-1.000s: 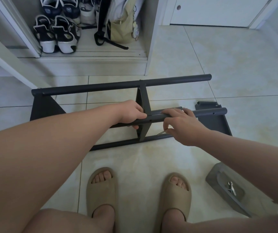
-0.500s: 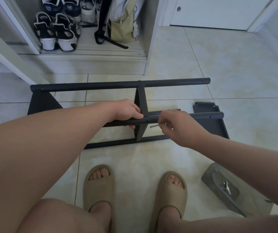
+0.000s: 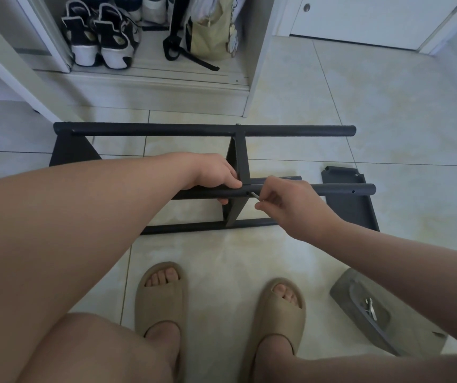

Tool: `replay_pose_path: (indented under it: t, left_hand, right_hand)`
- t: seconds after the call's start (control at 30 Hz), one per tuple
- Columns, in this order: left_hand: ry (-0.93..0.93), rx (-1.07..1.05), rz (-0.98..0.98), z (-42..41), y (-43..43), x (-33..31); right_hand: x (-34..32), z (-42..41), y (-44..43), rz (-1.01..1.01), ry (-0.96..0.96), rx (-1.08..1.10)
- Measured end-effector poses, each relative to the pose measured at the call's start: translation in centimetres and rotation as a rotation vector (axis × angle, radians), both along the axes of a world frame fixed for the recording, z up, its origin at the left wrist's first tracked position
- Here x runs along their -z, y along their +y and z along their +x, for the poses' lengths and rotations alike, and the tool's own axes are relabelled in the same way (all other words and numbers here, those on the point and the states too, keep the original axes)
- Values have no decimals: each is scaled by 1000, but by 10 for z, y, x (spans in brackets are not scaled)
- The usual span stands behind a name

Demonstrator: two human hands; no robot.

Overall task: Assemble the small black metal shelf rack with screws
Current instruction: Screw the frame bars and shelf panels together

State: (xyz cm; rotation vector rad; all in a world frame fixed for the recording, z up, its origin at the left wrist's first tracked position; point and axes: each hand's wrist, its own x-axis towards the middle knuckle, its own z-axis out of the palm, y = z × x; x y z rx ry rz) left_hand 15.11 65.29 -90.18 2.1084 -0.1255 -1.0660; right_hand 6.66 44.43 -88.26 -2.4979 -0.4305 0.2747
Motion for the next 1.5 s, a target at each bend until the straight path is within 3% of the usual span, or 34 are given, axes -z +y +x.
replay_pose_path:
  t: [0.5, 1.5]
  left_hand:
    - [-19, -44, 9, -7, -3, -8]
    - [65, -17, -41, -2, 7, -2]
  right_hand:
    - [7, 0, 3, -78, 4, -53]
    - [-1, 4, 5, 57, -28, 34]
